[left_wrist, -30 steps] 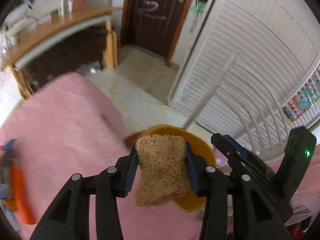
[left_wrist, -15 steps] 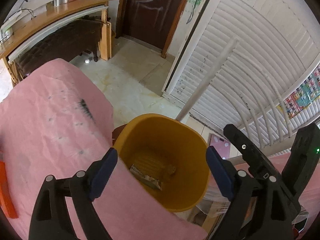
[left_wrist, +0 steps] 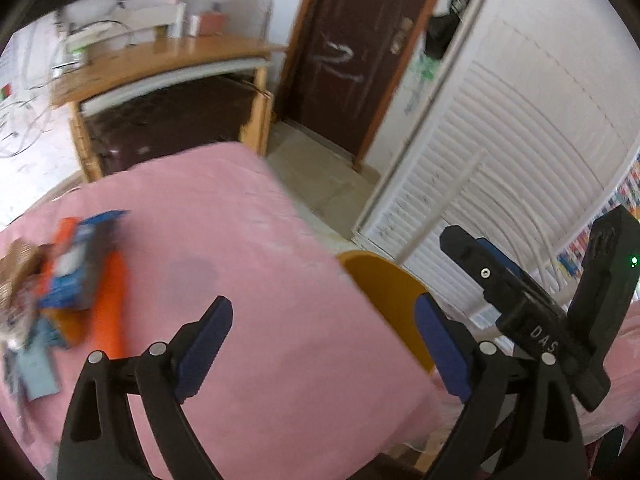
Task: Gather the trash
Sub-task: 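Drop the held items into the yellow bucket and return over the table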
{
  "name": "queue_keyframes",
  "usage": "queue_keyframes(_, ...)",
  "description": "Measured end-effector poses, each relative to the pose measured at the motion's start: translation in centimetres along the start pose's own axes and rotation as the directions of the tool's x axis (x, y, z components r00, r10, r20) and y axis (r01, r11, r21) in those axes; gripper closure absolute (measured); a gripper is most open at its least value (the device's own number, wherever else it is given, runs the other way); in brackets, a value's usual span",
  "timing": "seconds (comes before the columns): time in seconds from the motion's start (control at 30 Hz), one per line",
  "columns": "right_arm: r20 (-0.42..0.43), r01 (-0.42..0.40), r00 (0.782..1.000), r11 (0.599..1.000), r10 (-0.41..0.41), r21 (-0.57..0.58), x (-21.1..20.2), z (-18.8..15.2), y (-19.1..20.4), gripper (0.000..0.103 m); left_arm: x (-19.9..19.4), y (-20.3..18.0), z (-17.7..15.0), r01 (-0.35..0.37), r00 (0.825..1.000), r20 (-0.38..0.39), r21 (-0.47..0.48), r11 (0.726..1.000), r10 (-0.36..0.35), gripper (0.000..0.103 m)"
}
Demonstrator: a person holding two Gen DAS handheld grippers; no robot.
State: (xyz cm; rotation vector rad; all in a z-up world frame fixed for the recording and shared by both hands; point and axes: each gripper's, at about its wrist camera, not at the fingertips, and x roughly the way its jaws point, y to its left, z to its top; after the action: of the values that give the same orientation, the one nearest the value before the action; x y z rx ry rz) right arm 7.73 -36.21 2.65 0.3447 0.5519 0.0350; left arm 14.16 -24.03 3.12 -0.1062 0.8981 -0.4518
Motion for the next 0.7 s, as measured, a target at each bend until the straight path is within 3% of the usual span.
queue_keyframes(0.37, -0.057, -0.126, 0.991, 0.981, 0.118, -0.148, 1.3, 0.2, 10.4, 0.01, -8.5, 9.7, -2.2, -0.137, 0.981, 0.118, -0.133, 0.982, 0.153, 0.015)
queue_keyframes(0.7, -0.148, -0.221, 0.971, 0.947, 0.19, -0.235, 3.3, -1.4, 17.4, 0.008, -11.1, 17.3, -4.9, -0.21, 0.965, 0.099, -0.269, 0.94, 0.244, 0.015)
